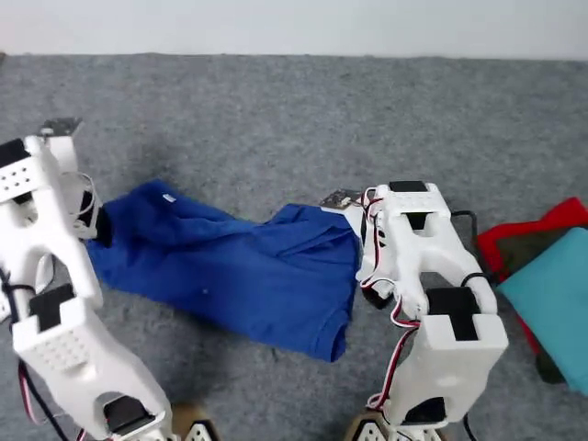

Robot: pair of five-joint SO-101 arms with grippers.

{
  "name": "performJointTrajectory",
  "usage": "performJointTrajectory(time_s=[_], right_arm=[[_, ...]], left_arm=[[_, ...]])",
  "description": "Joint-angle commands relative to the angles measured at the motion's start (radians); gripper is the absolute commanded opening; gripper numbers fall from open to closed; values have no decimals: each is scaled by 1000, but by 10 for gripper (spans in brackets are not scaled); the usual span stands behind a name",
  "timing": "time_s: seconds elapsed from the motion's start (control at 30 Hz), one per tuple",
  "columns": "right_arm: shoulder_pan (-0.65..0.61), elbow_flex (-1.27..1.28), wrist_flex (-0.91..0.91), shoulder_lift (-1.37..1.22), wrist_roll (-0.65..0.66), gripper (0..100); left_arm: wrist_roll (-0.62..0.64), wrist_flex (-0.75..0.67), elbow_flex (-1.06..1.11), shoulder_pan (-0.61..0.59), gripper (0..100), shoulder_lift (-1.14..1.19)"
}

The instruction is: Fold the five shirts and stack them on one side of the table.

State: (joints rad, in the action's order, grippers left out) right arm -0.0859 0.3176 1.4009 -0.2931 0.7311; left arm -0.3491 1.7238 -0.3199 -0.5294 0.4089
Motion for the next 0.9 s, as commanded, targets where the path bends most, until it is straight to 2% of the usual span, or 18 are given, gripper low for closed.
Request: performJointTrajectory(time_s=[0.0,0.13,0.23,0.47,0.63,0.73,0.87], right_arm=[[-1,-21,38,15,2,117],[8,-25,54,50,-69,306],[-12,-25,68,113,-135,387],[-97,-25,67,239,-281,390],[-182,-25,-7,229,-293,390],[-183,-51,-67,170,-293,392],[-166,-180,-31,58,-293,392]], left_arm=[[-18,34,-27,5,175,-115],[-34,34,-22,3,234,-133],[-41,34,-25,-15,227,-135],[-81,34,-25,-141,189,-135],[-86,34,-22,-238,188,-135],[-120,34,-22,-282,188,-135],[-176,34,-22,-333,189,-135]])
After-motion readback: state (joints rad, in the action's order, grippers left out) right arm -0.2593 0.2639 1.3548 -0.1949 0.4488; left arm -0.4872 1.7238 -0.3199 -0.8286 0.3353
